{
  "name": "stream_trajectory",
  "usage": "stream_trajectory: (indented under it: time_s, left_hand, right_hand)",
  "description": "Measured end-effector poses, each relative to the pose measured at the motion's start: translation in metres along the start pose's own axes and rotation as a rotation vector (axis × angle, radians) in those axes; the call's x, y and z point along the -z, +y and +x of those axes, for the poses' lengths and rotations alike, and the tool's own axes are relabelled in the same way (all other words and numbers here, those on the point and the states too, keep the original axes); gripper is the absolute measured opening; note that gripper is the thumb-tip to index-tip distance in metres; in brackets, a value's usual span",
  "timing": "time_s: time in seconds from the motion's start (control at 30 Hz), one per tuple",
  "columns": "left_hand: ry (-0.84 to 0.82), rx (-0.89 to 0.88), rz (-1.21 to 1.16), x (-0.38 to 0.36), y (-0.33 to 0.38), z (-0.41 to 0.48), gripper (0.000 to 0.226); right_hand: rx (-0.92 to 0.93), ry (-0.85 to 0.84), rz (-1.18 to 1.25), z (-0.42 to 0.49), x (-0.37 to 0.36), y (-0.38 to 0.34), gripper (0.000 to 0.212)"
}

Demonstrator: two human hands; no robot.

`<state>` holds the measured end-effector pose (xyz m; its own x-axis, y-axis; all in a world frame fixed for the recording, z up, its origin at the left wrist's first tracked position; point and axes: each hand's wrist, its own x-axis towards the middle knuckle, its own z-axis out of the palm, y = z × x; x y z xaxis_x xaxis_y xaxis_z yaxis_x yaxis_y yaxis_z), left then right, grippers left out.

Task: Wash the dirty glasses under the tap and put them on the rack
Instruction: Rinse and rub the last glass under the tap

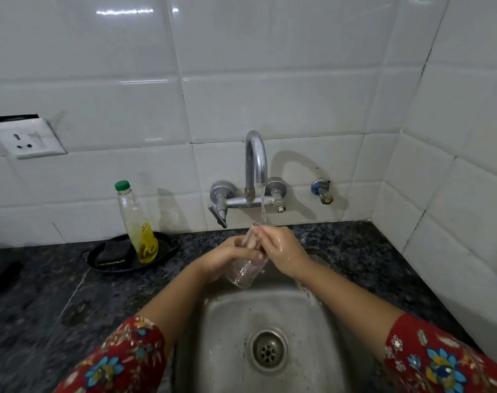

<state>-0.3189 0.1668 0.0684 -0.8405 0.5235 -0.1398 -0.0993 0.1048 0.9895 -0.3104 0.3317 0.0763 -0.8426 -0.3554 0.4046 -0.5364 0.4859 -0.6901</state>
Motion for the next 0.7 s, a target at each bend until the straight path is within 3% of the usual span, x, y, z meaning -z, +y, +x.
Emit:
stream_trajectory:
  time_s: [0.07,0.17,0.23,0.3,0.37,0.43,0.5,0.57,0.63,0.7]
  left_hand:
    - [0.090,-0.018,0.126,-0.009,-0.004,0.002,0.031]
    - [0.431,-0.092,0.479,-0.031,-0.016,0.007,0.051]
    - [0.343,-0.139,0.409,-0.024,-0.018,0.005,0.050]
    - [0.080,-0.107,0.216,-0.010,-0.011,0.001,0.039]
    - [0.015,-0.095,0.182,-0.007,-0.009,0.002,0.034]
    - [0.189,-0.072,0.306,-0.022,-0.009,0.007,0.032]
    - [0.444,-0.021,0.613,-0.040,-0.012,0.009,0.046]
    - [0.564,-0.026,0.867,-0.046,-0.015,0.011,0.059]
    - [0.411,-0.070,0.713,-0.033,-0.012,0.013,0.048]
    - [0.054,-0.033,0.348,-0.013,-0.007,0.011,0.033]
  right_hand:
    - [-0.036,0.008,-0.043,0.001,-0.007,0.003,0.038]
    - [-0.142,-0.006,-0.096,0.008,-0.009,-0.003,0.044]
    - [-0.082,-0.027,-0.048,0.002,-0.009,0.002,0.043]
    - [-0.028,-0.007,0.046,-0.008,-0.008,0.009,0.039]
    - [-0.021,0.047,0.072,-0.015,-0.010,0.014,0.037]
    - [-0.070,0.071,0.006,-0.009,-0.013,0.013,0.037]
    - [-0.210,0.027,-0.071,0.004,-0.013,0.004,0.042]
    - [-0.322,-0.033,-0.060,0.009,-0.009,-0.003,0.045]
    - [-0.263,-0.054,0.003,0.004,-0.006,0.001,0.040]
    - [-0.151,-0.014,0.101,-0.008,-0.004,0.011,0.035]
